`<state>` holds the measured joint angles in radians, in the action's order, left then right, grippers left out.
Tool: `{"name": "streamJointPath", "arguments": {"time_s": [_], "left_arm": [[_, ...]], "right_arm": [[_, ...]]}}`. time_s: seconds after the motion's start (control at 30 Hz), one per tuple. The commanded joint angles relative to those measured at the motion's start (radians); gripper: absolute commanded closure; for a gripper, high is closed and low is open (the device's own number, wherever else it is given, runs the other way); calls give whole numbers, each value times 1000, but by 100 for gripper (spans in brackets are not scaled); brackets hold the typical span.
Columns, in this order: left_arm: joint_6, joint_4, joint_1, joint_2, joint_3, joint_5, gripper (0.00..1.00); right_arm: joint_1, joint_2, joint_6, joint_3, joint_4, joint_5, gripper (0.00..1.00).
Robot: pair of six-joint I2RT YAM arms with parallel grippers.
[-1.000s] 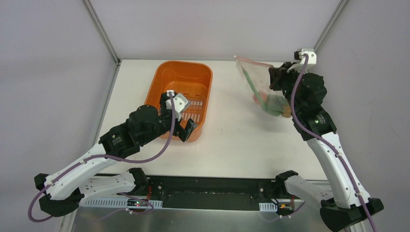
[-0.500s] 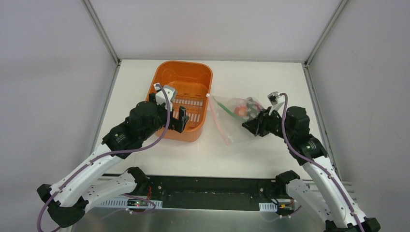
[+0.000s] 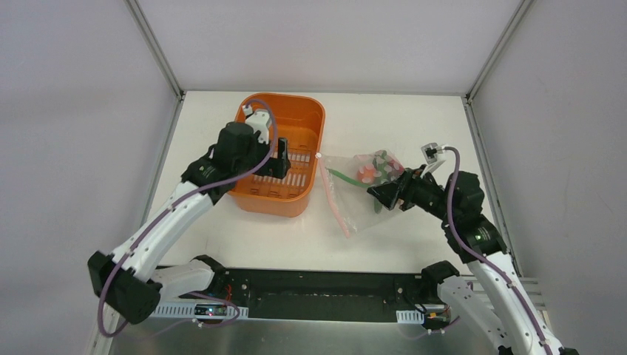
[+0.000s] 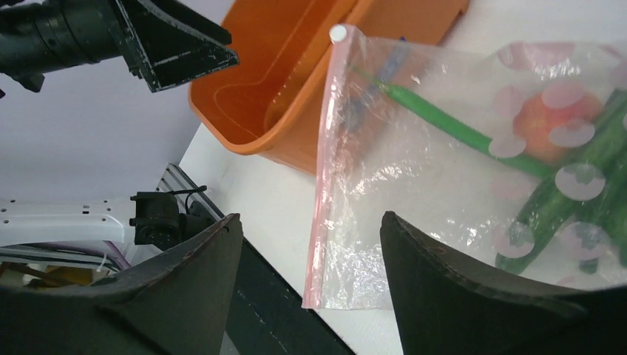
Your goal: Place the food in the zip-top bag and seal the zipper
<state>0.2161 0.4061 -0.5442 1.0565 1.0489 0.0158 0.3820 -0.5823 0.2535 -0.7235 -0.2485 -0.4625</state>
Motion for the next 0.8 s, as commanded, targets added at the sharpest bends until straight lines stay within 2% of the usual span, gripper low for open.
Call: {"name": "streamJointPath", "arguments": {"time_s": [0.0,0.17,0.3,0.37,0.57,0.77], "left_arm": [[59,12,31,147,79,-203,1],[154,-150,31,182,-44,-228,1],[160,-130,32,180,-106,-122,1],[164,-136,35,148,-149,-77,1],[135,-81,80,65,-227,18,1],[122,-49,182,20,-275,29,1]], "right_arm": [[1,-39,108,30,22,-17,29],[1,-76,123,90,49,-62,28],[1,-216,193,150,202,-137,28],[6,-303,207,129,215,-143,28],[66,-468,80,84,26,-19,27],[139,-480,55,97,-159,123,25]]}}
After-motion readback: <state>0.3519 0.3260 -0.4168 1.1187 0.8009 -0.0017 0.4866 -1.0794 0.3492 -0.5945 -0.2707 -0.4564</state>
